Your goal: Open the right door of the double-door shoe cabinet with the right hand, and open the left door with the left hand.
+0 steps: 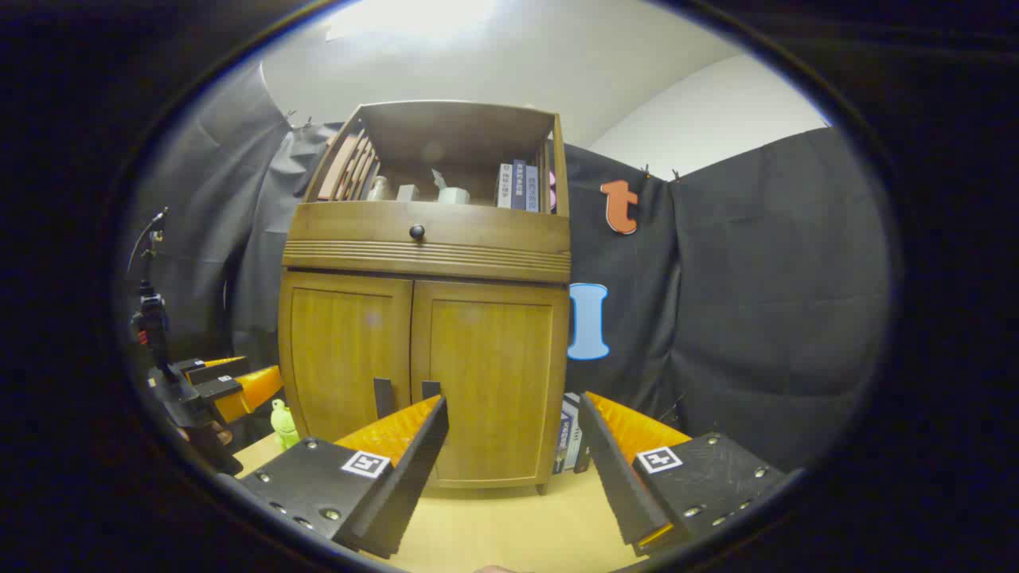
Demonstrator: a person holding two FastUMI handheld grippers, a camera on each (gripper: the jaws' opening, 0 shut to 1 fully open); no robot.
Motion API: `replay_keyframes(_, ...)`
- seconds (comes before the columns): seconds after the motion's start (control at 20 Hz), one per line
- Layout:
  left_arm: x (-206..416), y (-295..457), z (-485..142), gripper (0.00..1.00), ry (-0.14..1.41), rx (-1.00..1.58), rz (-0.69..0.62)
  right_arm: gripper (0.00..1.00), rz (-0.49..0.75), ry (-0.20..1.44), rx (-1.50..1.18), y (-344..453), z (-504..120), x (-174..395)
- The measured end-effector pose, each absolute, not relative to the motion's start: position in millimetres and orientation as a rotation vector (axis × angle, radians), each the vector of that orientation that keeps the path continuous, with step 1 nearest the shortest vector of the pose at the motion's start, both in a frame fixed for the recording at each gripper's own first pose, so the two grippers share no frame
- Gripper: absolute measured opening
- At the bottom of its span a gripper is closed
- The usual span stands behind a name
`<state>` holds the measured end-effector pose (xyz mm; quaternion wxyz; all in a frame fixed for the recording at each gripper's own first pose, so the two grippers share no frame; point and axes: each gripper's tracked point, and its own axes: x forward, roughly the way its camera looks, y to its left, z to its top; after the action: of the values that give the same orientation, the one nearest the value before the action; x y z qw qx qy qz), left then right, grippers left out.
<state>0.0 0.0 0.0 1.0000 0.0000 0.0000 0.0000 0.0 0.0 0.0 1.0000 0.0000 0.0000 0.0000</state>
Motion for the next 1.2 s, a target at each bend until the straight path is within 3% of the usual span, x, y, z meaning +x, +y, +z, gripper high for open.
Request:
replay_keyframes(0.25,1,-8,-4,0.92,0.016,0.0,-0.032,0.94,-0.002,0.012,0.007,-1,-7,7)
replay_keyframes(0.3,1,-8,-5,0.95,0.018,0.002,-0.031,0.97,-0.002,0.016,0.011,-2,-10,9)
replay_keyframes(0.75,3,2,0,0.92,0.0,0.017,-0.017,0.94,0.029,0.057,0.038,10,-28,34)
replay_keyframes(1.2,11,3,-6,0.92,0.021,-0.006,-0.019,0.97,0.111,0.113,0.038,54,-67,129)
